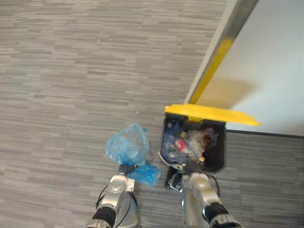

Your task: Gather rubbish on tea table into small bin, then transfer packed bag to large trash can.

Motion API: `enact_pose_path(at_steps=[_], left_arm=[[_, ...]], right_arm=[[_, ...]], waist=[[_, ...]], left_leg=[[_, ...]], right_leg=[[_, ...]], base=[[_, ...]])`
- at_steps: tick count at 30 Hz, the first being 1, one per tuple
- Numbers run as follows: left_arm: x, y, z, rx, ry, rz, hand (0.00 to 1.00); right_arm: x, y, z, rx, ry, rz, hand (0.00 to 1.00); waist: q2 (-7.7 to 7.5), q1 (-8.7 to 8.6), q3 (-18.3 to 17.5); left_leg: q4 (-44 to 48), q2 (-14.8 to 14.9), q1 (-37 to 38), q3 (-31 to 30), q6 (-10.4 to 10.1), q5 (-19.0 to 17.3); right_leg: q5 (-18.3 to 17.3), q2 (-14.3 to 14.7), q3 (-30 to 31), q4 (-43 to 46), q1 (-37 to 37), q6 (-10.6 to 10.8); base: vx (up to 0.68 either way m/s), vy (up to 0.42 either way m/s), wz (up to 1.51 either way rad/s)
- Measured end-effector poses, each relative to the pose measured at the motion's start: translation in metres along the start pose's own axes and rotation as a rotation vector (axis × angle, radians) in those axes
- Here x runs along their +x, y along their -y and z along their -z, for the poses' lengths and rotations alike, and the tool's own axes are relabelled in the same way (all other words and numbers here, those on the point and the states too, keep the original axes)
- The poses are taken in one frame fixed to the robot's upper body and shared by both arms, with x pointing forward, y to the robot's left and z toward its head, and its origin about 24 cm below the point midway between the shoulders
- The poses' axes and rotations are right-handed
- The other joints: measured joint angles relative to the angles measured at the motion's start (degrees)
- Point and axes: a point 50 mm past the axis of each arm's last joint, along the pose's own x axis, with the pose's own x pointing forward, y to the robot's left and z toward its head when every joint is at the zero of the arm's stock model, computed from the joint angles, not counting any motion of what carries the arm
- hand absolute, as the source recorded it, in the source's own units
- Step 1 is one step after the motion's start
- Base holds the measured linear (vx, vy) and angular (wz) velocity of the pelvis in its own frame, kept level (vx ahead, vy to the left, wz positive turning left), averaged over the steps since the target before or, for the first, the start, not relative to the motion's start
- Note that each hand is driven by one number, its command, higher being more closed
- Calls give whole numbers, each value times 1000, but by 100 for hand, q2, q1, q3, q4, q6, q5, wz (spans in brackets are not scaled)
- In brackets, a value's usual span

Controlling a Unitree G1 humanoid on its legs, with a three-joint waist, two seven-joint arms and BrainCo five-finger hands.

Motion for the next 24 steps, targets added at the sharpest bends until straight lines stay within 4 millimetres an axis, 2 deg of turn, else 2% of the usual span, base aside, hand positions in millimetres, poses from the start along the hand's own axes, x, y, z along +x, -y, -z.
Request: enact_pose_path(at_steps=[1, 2, 4, 6, 8, 9, 12, 13, 15, 17, 19, 21, 24], left_arm=[[0, -1, 0, 0, 1, -9, 100], [1, 0, -2, -2, 8, -13, 100], [4, 3, -13, -19, 51, -11, 100], [5, -1, -17, -36, 71, -28, 100], [7, -7, -23, -31, 91, -41, 100], [9, -13, -26, -26, 99, -50, 100], [9, -18, -28, -7, 107, -51, 100], [9, -17, -30, -11, 115, -47, 100], [8, -10, -30, 1, 118, -16, 100], [8, -3, -36, 10, 144, 16, 100], [6, 2, -40, 19, 165, 43, 100], [5, 7, -53, 17, 228, 72, 100], [1, 15, -63, 21, 280, 107, 100]], right_arm=[[9, 1, -29, -14, 86, 6, 0], [14, 2, -46, -22, 134, 14, 0], [26, 22, -105, -74, 292, 72, 0], [31, 41, -131, -94, 335, 136, 0], [33, 59, -145, -103, 357, 181, 0], [33, 70, -158, -114, 378, 217, 0], [37, 82, -180, -138, 370, 257, 0], [36, 85, -190, -137, 389, 265, 0], [31, 93, -223, -138, 451, 292, 0], [29, 98, -236, -136, 464, 303, 0], [29, 99, -236, -131, 456, 306, 0], [28, 98, -245, -133, 460, 297, 0], [26, 102, -252, -159, 471, 291, 0]], waist=[[50, -57, 23], [53, -79, 25], [53, -69, 27], [55, -82, 27], [64, -96, 32], [65, -96, 44], [65, -119, 45], [70, -142, 49], [70, -209, 53], [68, -247, 57], [66, -266, 103], [64, -362, 207], [70, -411, 300]], left_leg=[[-127, -34, -76, -166, -34, 136], [-234, -78, -101, -260, -74, 226], [-514, -148, -216, -510, -209, 493], [-630, -179, -286, -664, -262, 602], [-713, -183, -366, -824, -266, 672], [-830, -186, -383, -896, -286, 756], [-1007, -222, -399, -904, -261, 889], [-1025, -233, -428, -908, -264, 911], [-1123, -272, -460, -934, -254, 990], [-1223, -295, -445, -939, -281, 1069], [-1286, -304, -375, -948, -295, 1092], [-1324, -309, -365, -980, -319, 1108], [-1339, -308, -359, -990, -340, 1132]], right_leg=[[-27, 37, 217, 27, -22, 44], [-52, 37, 296, 20, -29, 85], [-54, 37, 290, -100, -44, 90], [-50, 19, 199, -159, -37, 94], [-23, 13, 77, -249, -1, 133], [18, 14, 5, -358, 32, 180], [140, 17, -53, -578, 47, 187], [172, 17, -64, -625, 43, 170], [282, 15, -64, -755, 52, 200], [339, 15, -67, -821, 78, 188], [346, 16, -73, -846, 144, 193], [349, 18, -77, -852, 155, 197], [355, 21, -88, -850, 157, 206]], base=[[83, -71, 67], [92, -78, 78], [76, -88, 53], [20, -63, 33], [-16, -40, 33], [-25, -25, 23], [-16, -8, 7], [0, 0, 0], [-12, 29, 7], [17, 23, 6], [16, 7, 2], [1, -5, 2], [1, -4, 1]])
